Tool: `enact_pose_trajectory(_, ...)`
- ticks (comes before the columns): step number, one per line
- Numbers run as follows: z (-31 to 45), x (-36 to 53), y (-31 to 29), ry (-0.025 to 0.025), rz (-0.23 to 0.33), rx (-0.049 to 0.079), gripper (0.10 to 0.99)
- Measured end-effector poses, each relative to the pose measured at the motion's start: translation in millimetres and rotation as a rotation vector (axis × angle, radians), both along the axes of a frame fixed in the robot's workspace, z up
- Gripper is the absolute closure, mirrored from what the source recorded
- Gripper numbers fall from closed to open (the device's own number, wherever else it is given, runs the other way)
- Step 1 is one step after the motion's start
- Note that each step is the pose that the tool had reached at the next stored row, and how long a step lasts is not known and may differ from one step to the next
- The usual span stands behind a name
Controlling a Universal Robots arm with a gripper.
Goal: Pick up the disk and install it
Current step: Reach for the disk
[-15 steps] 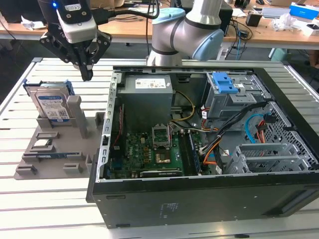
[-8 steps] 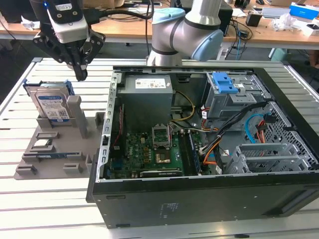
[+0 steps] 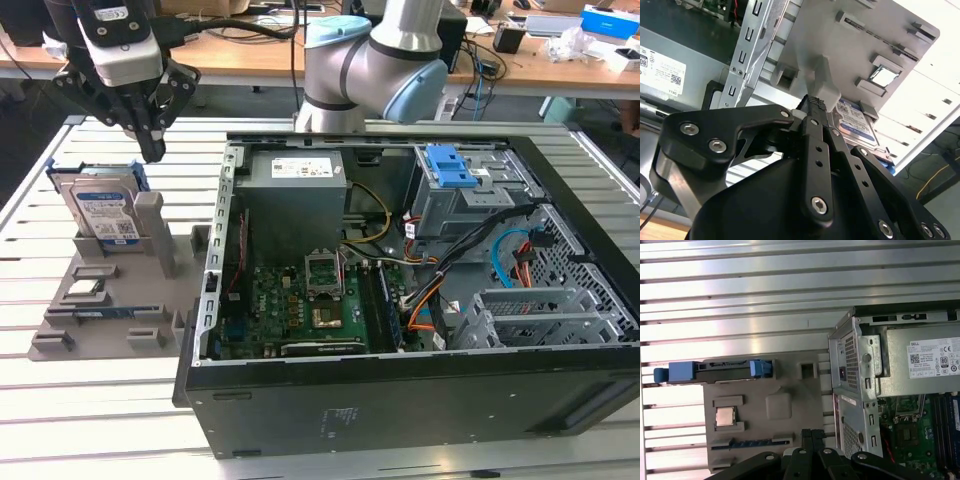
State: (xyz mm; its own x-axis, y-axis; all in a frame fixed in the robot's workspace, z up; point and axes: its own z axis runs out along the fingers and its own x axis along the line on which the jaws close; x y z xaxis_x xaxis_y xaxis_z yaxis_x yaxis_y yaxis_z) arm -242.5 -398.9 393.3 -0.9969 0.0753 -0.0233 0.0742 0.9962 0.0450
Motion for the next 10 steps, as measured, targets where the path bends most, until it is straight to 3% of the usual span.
enact_pose_trajectory(10, 0.0, -12.8, 0.0, 0.0000, 0.000, 0.000, 0.980)
